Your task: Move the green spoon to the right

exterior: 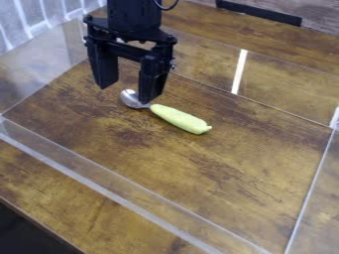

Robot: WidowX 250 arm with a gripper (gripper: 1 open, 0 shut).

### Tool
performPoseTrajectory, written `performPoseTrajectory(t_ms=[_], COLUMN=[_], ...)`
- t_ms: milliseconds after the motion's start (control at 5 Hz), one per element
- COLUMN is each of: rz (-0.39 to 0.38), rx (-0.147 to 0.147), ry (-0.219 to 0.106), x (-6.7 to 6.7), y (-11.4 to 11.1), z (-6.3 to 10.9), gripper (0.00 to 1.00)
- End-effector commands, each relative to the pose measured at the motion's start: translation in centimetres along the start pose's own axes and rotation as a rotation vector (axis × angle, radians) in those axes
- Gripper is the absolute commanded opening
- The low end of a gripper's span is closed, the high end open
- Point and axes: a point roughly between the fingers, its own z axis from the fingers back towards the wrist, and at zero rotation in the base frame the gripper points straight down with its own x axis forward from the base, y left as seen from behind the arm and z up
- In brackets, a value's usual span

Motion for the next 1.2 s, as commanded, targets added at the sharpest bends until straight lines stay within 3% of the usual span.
performPoseTrajectory(t_ms=[0, 200, 600, 1000], rz=[-0.058, -0.209, -0.61, -0.82], rx=[-0.005, 0.015, 0.065, 0.073], ry=[0.026, 0.03, 0.024, 0.019], x=[0.1, 1.0, 3.2, 4.7], y=[-1.1, -1.3, -2.0, -1.5], z=[-0.2, -0.6, -3.0, -5.0], gripper=[1.0, 1.0, 1.0, 1.0])
